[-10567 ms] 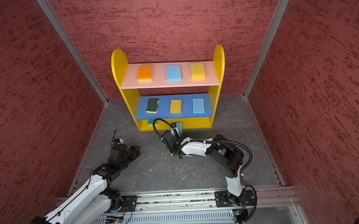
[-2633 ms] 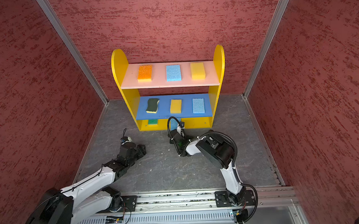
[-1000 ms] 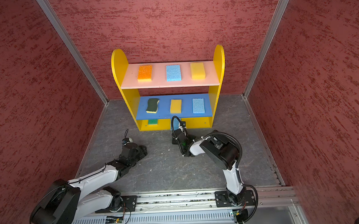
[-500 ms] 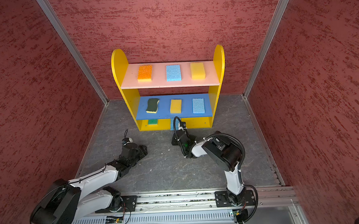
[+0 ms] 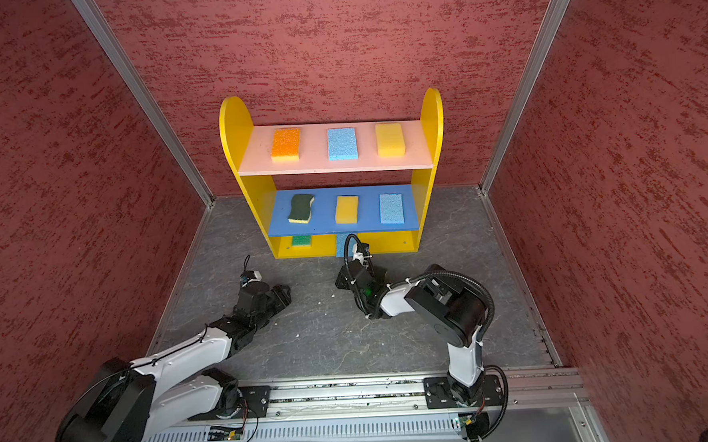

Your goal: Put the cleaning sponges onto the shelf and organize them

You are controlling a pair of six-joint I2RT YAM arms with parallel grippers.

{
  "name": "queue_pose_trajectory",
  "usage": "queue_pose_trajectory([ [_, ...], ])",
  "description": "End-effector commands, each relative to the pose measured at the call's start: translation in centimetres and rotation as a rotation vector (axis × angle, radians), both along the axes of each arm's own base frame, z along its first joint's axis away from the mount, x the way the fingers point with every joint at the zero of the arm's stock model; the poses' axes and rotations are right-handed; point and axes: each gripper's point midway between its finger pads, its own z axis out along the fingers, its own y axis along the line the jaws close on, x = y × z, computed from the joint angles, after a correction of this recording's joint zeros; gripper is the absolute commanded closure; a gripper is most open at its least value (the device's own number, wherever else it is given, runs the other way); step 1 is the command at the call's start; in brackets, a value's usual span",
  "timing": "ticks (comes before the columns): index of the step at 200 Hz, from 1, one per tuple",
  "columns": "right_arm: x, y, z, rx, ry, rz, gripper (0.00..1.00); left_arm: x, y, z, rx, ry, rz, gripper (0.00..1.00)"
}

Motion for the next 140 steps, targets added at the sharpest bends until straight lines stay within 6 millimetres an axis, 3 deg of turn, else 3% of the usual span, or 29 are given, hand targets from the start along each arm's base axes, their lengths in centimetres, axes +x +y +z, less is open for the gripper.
queue_pose_trajectory([
  [1, -0.3, 0.7, 1.9, 0.07, -0.009, -0.045, 1.0, -0.6, 0.3, 0.4, -0.006, -0.002, -0.002, 0.33],
  [41, -1.3, 1.3, 2.1, 0.206, 0.028, -0.099, 1.0, -1.6, 1.0, 1.8, -0.012, -0.025, 0.008, 0.33],
  [104, -0.8, 2.4, 0.0, 0.298, 0.084, -0.15, 1.0, -2.7, 1.4, 3.6, -0.035, -0.053, 0.008, 0.32],
  [140, -0.4, 1.0, -1.0, 0.334, 0.107, -0.204, 1.0, -2.6, 1.4, 3.9, -0.039, -0.06, 0.005, 0.32],
])
